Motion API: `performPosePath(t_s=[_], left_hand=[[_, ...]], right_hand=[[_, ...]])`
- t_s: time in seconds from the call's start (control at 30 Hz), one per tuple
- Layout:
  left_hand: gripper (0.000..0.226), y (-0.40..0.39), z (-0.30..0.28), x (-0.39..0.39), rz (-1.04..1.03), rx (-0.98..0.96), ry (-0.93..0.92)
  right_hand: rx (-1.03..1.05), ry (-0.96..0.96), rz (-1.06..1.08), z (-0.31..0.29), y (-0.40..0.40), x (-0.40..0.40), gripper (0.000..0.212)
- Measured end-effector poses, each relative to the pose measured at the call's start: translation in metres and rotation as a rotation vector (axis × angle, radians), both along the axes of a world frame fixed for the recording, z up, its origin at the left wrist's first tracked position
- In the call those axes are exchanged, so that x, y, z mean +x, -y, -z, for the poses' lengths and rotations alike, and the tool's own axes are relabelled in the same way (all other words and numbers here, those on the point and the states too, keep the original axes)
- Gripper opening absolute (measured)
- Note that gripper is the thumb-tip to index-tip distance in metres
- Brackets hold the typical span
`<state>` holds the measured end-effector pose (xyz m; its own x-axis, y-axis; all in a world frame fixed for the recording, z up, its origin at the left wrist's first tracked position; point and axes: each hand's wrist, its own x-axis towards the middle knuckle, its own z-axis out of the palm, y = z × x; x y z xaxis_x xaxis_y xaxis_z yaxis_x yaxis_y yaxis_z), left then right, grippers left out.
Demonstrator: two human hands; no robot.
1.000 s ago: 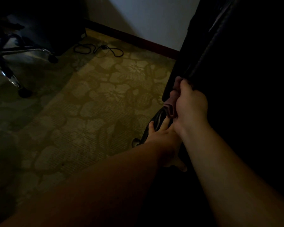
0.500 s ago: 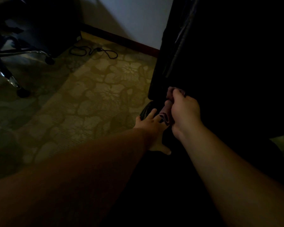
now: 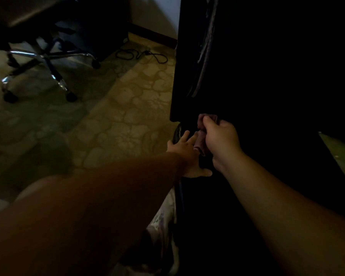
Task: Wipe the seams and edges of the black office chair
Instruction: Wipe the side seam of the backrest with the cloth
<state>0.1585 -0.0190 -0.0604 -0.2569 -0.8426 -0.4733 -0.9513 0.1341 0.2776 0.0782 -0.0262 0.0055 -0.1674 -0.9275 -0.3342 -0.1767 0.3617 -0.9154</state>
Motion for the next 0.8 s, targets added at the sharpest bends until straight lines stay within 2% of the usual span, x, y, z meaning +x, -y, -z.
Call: performPosePath(t_s=[0.23, 0.43, 0.67, 0.8], left_hand=[[0.102, -0.064, -0.002, 0.012, 0.027, -0.013, 0.003], [0.106, -0.100, 0.007, -0.002, 0.013, 0.036, 0.071], [0.095, -0.102, -0.009, -0.014, 0.141, 0.078, 0.198], [0.082, -0.090, -0.014, -0.024, 0.247, 0.078, 0.279]], right_hand=[[-0.093, -0.009, -0.109, -0.002, -0.054, 0.006, 0.014], [-0.085, -0.014, -0.131, -0.001, -0.095, -0.017, 0.021], [-0.034, -0.003, -0.128, 0.010, -0.121, -0.036, 0.027], [-0.033, -0.025, -0.090, 0.007, -0.114, -0.040, 0.018]])
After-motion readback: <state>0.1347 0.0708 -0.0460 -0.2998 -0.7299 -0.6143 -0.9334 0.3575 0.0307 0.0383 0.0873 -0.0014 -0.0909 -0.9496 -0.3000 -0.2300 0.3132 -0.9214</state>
